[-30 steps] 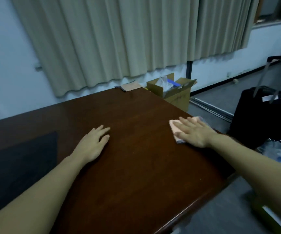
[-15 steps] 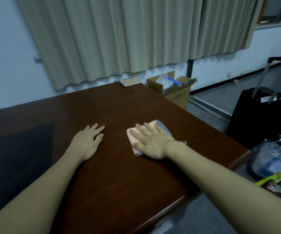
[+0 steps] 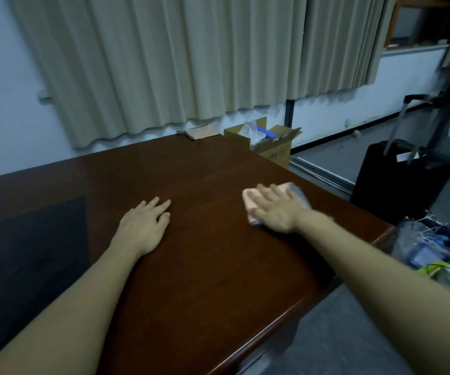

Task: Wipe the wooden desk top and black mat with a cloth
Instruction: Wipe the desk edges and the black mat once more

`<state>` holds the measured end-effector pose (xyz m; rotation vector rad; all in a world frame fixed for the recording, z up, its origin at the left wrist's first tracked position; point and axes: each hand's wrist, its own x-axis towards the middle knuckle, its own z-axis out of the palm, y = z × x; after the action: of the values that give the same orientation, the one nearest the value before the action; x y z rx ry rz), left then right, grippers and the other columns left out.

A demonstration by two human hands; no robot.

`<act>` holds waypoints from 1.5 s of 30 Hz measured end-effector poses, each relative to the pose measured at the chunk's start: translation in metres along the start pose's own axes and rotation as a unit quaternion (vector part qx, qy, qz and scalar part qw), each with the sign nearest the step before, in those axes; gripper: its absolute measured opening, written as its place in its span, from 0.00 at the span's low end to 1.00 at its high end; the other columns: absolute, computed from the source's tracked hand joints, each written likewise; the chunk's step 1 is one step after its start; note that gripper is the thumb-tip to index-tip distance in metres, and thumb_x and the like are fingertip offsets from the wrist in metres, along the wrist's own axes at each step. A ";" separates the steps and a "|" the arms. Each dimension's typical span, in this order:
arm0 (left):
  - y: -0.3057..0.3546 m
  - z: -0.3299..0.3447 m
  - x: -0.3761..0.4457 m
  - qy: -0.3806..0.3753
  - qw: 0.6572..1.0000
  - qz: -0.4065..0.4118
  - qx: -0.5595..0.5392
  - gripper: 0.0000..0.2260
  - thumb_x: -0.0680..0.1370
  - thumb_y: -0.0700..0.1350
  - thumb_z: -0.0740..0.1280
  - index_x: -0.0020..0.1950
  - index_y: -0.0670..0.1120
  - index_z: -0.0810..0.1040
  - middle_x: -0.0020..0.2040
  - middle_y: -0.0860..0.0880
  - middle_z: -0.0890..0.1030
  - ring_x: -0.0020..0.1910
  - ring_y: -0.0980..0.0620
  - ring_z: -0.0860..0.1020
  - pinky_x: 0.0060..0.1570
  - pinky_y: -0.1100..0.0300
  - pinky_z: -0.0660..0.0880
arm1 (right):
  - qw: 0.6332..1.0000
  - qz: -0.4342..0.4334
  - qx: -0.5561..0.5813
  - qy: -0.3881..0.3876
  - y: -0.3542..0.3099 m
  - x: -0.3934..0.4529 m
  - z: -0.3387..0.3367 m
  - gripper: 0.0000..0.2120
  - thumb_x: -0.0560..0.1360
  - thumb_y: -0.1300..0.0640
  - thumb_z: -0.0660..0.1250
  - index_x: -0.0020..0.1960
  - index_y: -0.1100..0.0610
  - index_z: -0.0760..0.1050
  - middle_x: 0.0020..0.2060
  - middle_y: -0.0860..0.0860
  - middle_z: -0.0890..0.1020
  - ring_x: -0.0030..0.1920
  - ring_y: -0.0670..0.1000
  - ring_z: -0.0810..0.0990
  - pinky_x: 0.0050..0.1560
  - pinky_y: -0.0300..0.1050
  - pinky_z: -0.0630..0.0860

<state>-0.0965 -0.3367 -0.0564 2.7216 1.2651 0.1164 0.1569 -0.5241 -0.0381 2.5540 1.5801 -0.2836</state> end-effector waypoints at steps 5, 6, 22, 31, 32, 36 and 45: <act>-0.002 0.000 -0.001 -0.001 1.000 0.004 0.000 0.22 0.86 0.57 0.47 0.81 0.59 0.57 0.82 0.52 0.55 0.81 0.48 0.53 0.78 0.48 0.51 | 0.986 -0.163 -0.014 0.013 -0.055 -0.049 0.014 0.29 0.83 0.34 0.41 0.81 0.39 0.37 0.81 0.44 0.38 0.80 0.49 0.37 0.80 0.56 0.36; -0.003 0.000 -0.001 -0.003 1.000 0.004 -0.001 0.22 0.86 0.57 0.47 0.81 0.59 0.57 0.82 0.52 0.55 0.81 0.48 0.53 0.78 0.48 0.51 | 0.987 -0.163 -0.009 0.011 -0.041 -0.054 0.013 0.30 0.83 0.33 0.41 0.81 0.39 0.37 0.81 0.43 0.38 0.80 0.47 0.37 0.79 0.55 0.36; -0.003 0.000 0.003 0.001 1.000 -0.005 0.006 0.22 0.85 0.57 0.49 0.81 0.59 0.58 0.82 0.52 0.56 0.81 0.47 0.54 0.78 0.47 0.53 | 0.997 -0.077 -0.007 0.008 -0.015 -0.051 0.014 0.30 0.83 0.35 0.39 0.81 0.40 0.35 0.81 0.46 0.37 0.81 0.54 0.37 0.79 0.61 0.37; 0.000 0.000 -0.002 0.001 1.000 -0.002 0.007 0.22 0.86 0.55 0.49 0.81 0.57 0.58 0.82 0.50 0.56 0.81 0.45 0.55 0.78 0.46 0.54 | 0.999 -0.017 0.014 0.038 0.078 -0.098 0.026 0.36 0.74 0.28 0.34 0.81 0.38 0.39 0.82 0.44 0.42 0.81 0.49 0.41 0.79 0.52 0.38; 0.001 0.000 -0.002 -0.001 1.000 -0.003 0.008 0.22 0.86 0.55 0.49 0.81 0.57 0.58 0.82 0.50 0.56 0.81 0.45 0.55 0.78 0.46 0.54 | 0.999 0.009 0.019 0.044 0.087 -0.092 0.028 0.33 0.78 0.30 0.37 0.81 0.38 0.39 0.82 0.44 0.43 0.82 0.50 0.42 0.79 0.54 0.39; 0.002 -0.001 -0.002 -0.004 1.000 -0.003 0.007 0.22 0.86 0.55 0.49 0.81 0.56 0.58 0.82 0.49 0.56 0.81 0.45 0.54 0.78 0.46 0.54 | 0.997 0.056 0.033 0.052 0.089 -0.077 0.031 0.29 0.83 0.35 0.42 0.82 0.39 0.40 0.83 0.47 0.44 0.82 0.53 0.41 0.80 0.58 0.39; 0.000 0.001 0.002 -0.004 1.000 -0.001 0.001 0.22 0.86 0.55 0.49 0.81 0.57 0.58 0.82 0.50 0.57 0.80 0.45 0.55 0.78 0.45 0.54 | 0.992 -0.109 0.009 0.061 0.025 -0.120 0.039 0.29 0.82 0.34 0.39 0.81 0.38 0.39 0.81 0.43 0.41 0.81 0.49 0.39 0.80 0.55 0.38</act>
<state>-0.0958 -0.3353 -0.0573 2.7196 1.2666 0.1043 0.1234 -0.6481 -0.0491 2.4562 1.9124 -0.1673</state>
